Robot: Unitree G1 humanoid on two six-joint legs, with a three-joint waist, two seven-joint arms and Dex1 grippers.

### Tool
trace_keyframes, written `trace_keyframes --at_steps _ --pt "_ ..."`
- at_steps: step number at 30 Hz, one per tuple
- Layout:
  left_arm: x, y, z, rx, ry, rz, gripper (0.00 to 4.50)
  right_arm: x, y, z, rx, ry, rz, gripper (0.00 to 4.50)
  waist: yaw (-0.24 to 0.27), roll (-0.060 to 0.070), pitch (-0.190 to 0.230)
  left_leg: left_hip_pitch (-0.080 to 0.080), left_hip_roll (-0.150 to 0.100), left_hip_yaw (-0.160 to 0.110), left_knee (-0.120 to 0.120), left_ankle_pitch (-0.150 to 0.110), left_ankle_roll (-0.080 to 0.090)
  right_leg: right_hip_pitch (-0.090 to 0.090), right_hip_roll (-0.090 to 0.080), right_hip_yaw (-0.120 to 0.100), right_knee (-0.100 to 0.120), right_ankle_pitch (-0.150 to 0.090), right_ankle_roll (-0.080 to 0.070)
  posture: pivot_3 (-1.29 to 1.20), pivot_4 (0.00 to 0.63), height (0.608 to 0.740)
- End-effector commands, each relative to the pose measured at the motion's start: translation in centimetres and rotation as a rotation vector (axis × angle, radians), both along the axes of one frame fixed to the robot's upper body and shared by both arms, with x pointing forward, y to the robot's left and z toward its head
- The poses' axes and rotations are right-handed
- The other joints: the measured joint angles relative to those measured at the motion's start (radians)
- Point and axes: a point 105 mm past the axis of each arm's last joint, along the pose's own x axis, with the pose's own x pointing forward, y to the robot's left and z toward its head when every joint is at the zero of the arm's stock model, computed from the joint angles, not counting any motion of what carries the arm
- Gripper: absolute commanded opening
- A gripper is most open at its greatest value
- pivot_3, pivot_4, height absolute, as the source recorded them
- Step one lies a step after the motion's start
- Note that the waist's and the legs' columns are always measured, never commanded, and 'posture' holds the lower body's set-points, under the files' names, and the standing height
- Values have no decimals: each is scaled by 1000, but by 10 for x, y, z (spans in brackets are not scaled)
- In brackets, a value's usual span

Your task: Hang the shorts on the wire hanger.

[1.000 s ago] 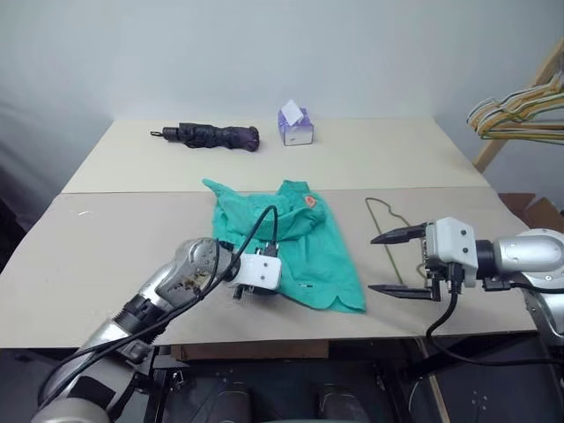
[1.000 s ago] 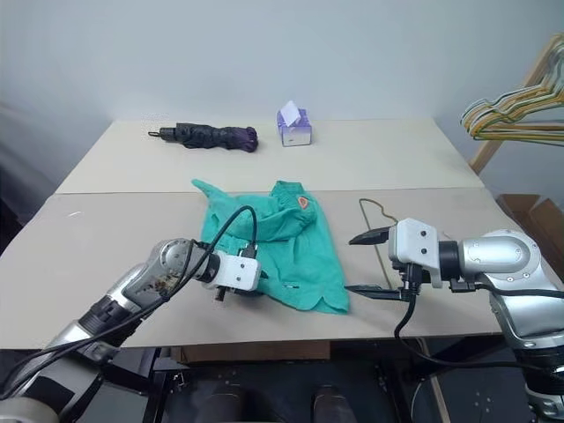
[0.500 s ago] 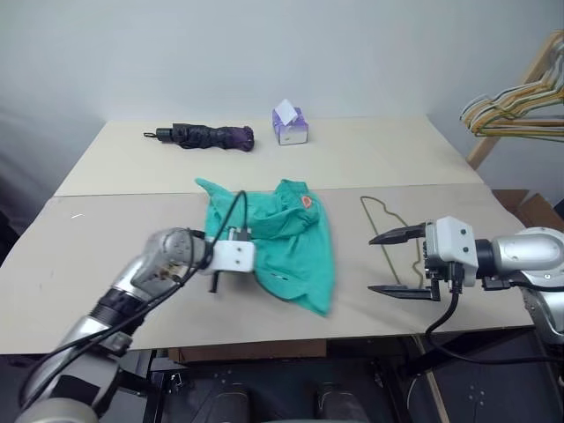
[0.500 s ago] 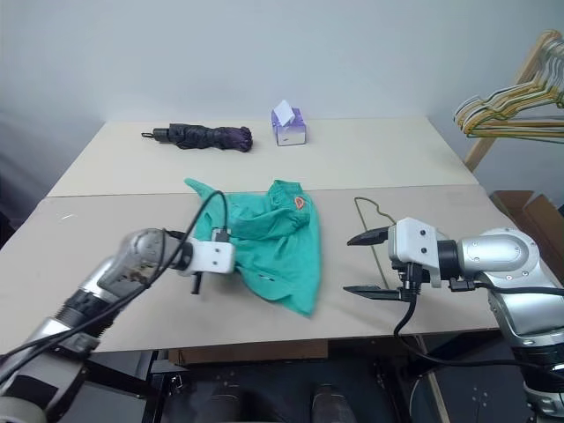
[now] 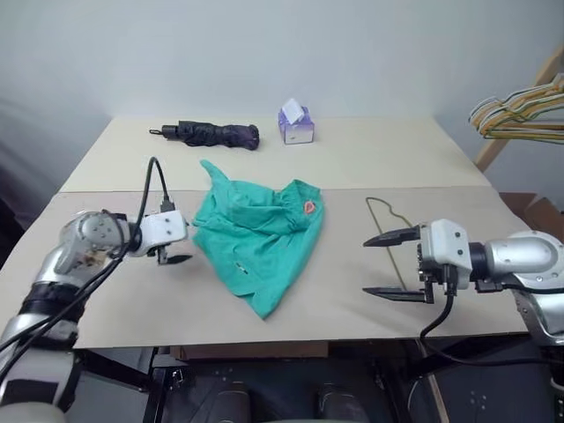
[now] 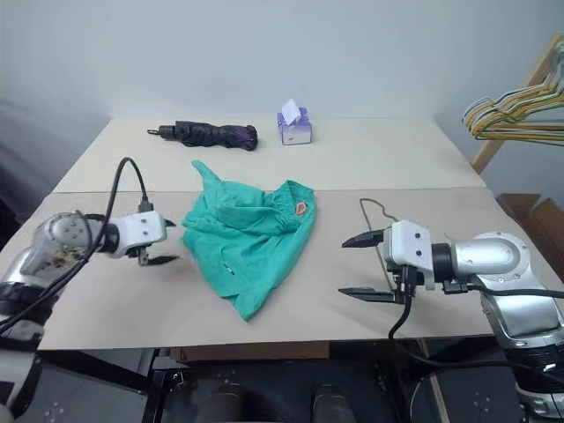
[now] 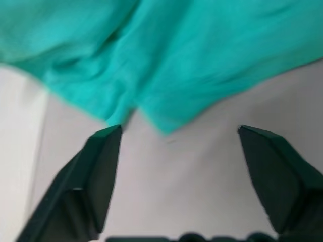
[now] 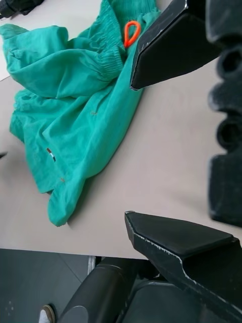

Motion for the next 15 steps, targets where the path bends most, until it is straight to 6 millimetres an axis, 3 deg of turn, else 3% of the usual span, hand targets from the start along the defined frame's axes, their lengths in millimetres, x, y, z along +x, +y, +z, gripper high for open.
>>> trace_keyframes --at_steps 1,8,11,15 --pt "-19 -37 51 -260 2 -63 4440 -3 3 6 5 -37 13 4500 3 0 0 0 0 0 0 0 0 0 0 0 0 0 0 78 38 740" --pt "-30 -107 44 -318 217 42 4440 2 8 7 21 -49 3 4500 10 0 0 2 0 -1 2 0 0 3 0 -1 1 -5 8 85 42 740" --pt "-36 -137 24 -230 289 42 4440 5 9 8 23 -60 1 4500 7 0 0 2 -1 -1 2 0 0 3 0 0 1 -4 8 82 40 740" --pt "-34 -162 -2 -170 294 94 4440 6 13 9 37 -73 -6 4500 -2 0 0 2 -1 -1 2 0 0 3 0 0 1 -4 8 53 40 740"
